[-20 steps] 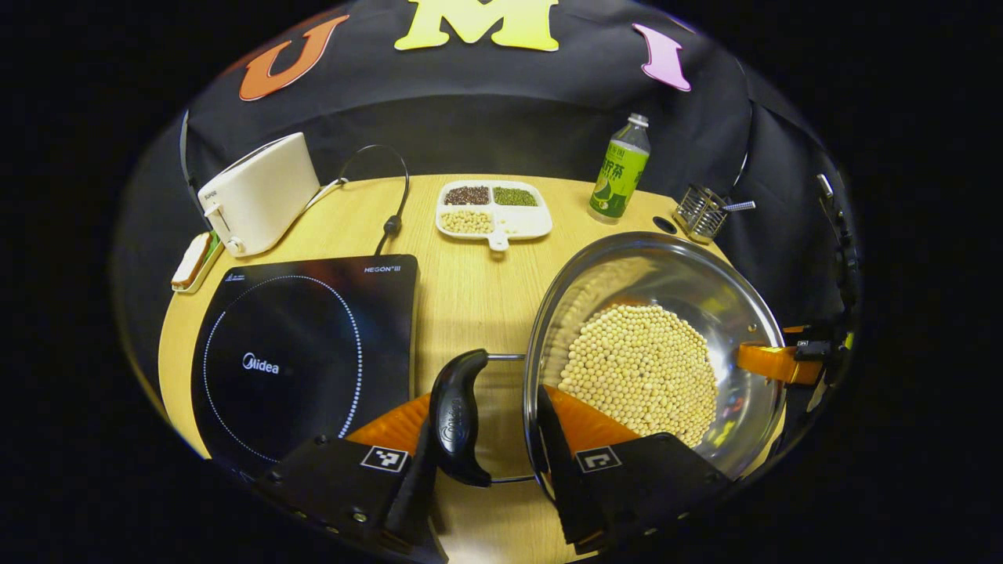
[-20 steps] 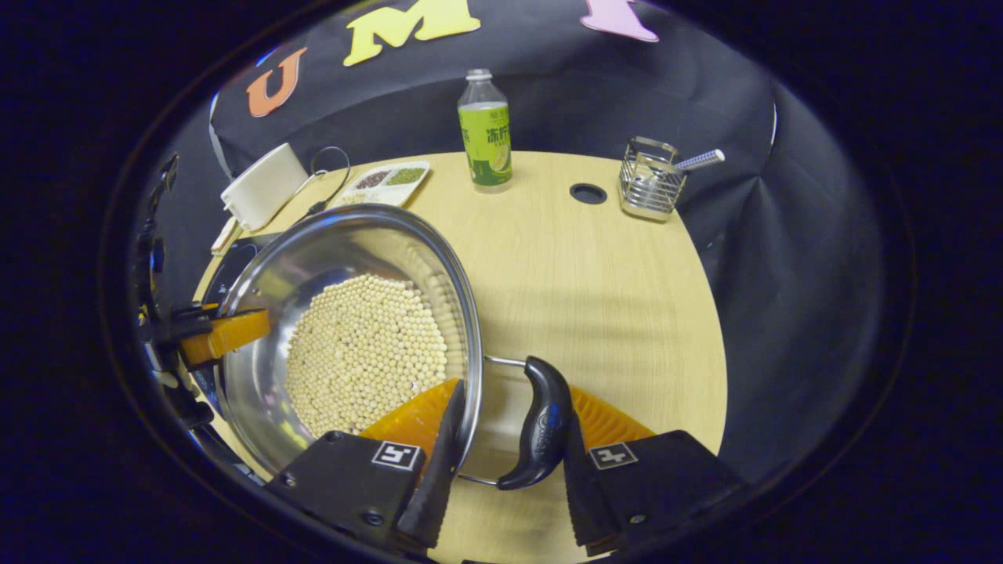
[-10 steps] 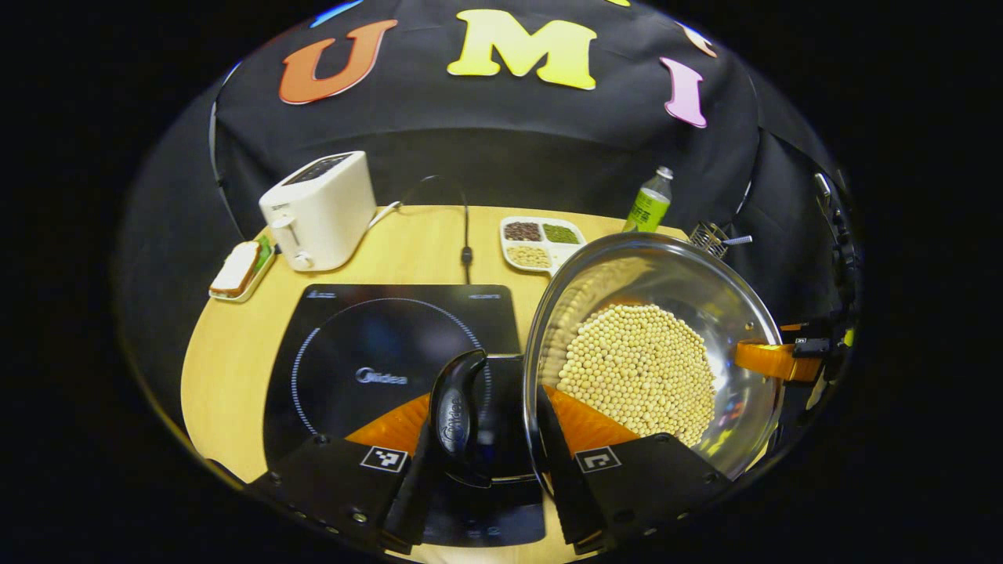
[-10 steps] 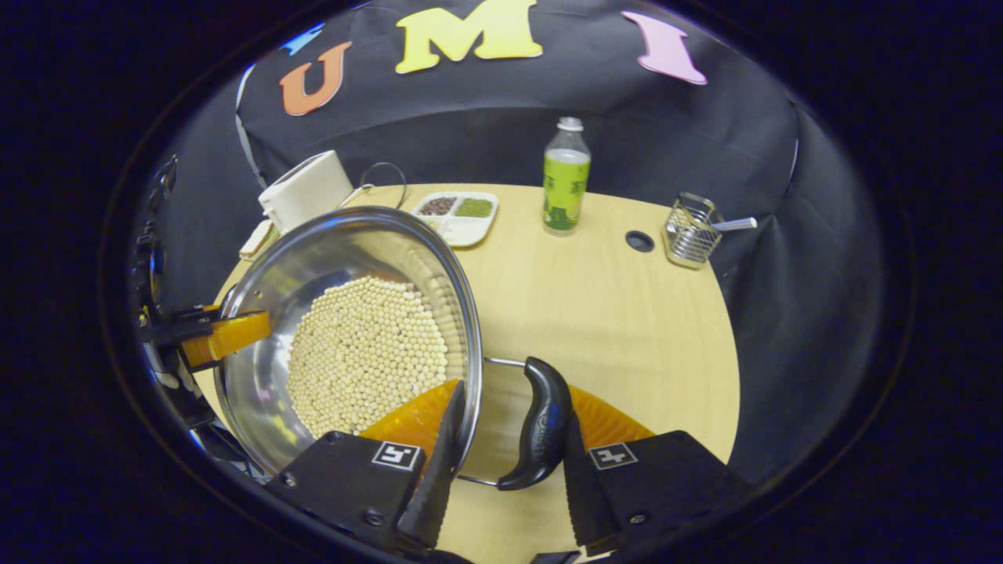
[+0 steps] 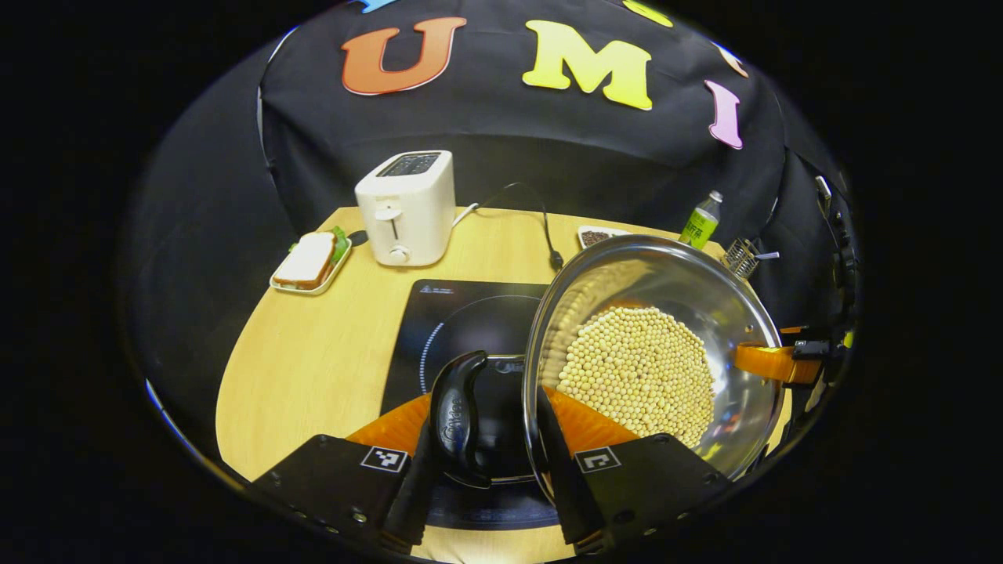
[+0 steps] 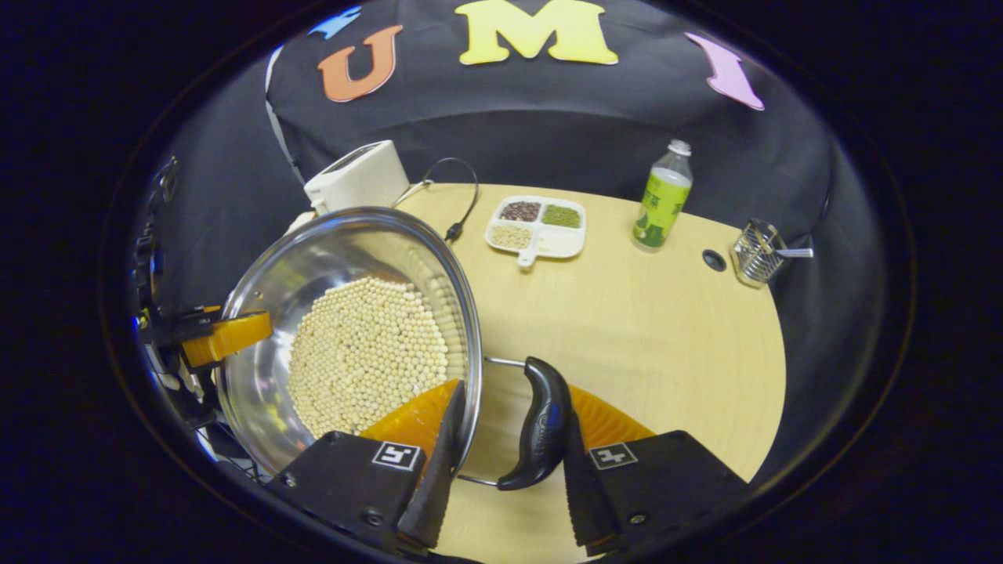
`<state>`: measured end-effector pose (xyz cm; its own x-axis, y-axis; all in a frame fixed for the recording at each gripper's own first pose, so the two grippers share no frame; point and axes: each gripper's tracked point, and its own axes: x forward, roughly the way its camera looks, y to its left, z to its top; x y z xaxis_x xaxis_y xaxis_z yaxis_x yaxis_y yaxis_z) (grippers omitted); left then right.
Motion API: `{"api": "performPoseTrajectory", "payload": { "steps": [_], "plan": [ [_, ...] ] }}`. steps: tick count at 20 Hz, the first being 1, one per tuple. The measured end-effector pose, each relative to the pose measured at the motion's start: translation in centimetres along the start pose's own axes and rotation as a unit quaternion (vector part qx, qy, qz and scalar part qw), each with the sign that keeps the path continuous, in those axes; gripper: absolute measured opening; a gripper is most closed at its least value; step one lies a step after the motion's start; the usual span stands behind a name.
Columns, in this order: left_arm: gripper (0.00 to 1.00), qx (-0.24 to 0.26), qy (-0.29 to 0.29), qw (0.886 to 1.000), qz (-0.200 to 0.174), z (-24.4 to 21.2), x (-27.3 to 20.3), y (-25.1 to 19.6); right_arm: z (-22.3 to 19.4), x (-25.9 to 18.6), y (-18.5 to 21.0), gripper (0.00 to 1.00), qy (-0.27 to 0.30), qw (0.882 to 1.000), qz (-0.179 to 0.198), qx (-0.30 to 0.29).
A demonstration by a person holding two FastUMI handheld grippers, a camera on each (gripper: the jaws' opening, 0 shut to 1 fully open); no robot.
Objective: First push the handle of the pot to place it horizontally, then grasp the pot with both hands and set it on the induction cooktop.
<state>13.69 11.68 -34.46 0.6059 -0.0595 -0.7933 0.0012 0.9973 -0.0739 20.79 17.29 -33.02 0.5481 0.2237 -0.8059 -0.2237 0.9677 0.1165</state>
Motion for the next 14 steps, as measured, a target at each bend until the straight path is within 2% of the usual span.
{"api": "performPoseTrajectory", "payload": {
  "steps": [6, 14],
  "plan": [
    [0.63, -0.007, 0.007, 1.0, 0.01, 0.6, 0.7, 4.1, 1.1, 2.2, 4.0, 0.62, 0.01, 1.0, 0.008, -0.001],
    [0.63, -0.009, 0.018, 1.0, 0.013, 1.2, 3.1, 7.1, 2.0, 4.9, 6.1, 0.62, 0.025, 1.0, 0.007, 0.007]
  ]
}}
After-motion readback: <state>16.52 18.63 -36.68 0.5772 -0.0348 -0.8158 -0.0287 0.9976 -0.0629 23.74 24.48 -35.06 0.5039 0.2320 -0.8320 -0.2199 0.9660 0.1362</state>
